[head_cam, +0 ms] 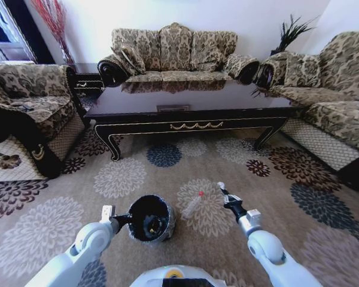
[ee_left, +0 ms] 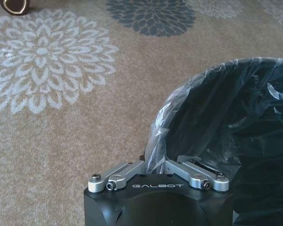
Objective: Move to the front of the table and pick up the trash from the floor, then place it into the trash bin.
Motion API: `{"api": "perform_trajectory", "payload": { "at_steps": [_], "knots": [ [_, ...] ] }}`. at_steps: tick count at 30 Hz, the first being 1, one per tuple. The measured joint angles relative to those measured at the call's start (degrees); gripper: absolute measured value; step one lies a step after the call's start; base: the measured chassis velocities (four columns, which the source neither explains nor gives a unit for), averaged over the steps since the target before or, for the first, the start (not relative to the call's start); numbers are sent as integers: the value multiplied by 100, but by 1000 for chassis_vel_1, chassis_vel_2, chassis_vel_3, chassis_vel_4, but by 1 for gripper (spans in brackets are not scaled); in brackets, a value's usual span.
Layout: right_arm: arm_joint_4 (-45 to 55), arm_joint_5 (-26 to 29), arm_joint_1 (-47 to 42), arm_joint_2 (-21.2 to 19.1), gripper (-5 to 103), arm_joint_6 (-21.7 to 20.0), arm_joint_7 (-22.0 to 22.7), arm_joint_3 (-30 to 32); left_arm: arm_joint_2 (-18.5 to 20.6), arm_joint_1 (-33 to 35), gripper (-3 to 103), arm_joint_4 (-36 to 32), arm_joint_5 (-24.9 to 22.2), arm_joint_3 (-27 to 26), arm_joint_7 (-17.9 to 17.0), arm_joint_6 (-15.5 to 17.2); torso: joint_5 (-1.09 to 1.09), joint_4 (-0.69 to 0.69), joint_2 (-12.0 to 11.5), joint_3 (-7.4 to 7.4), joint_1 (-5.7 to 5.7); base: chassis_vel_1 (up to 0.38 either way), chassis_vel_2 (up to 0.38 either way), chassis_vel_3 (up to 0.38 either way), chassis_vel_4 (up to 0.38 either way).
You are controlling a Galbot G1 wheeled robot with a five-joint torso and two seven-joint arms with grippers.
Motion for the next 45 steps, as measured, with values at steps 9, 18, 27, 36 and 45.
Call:
{"api": "perform_trajectory", "payload": {
  "at_steps": [9,18,27,36,45],
  "knots": [
    [785,-793,-514,-15,0,77,-183,-505,279,-511,0,21,-279,367,-114,73,2,-2,0,0,0,0,0,0,0],
    [1067,-1199,-835,50,0,85,-303,-862,374,-1352,0,131,-505,1167,-270,126,2,-1,0,0,0,0,0,0,0],
    [1221,-1515,-1153,106,0,140,-488,-973,64,-2209,0,365,-754,2135,-537,128,2,-1,0,0,0,0,0,0,0],
    [1154,-1843,-1371,169,-3,338,-626,-975,-51,-2873,0,413,-1078,2717,-818,115,2,-1,0,0,0,0,0,0,0],
    [1042,-1939,-1358,264,28,346,-583,-1087,-38,-2939,0,308,-1119,2921,-894,126,3,-1,0,1,0,0,0,0,0]
  ]
}}
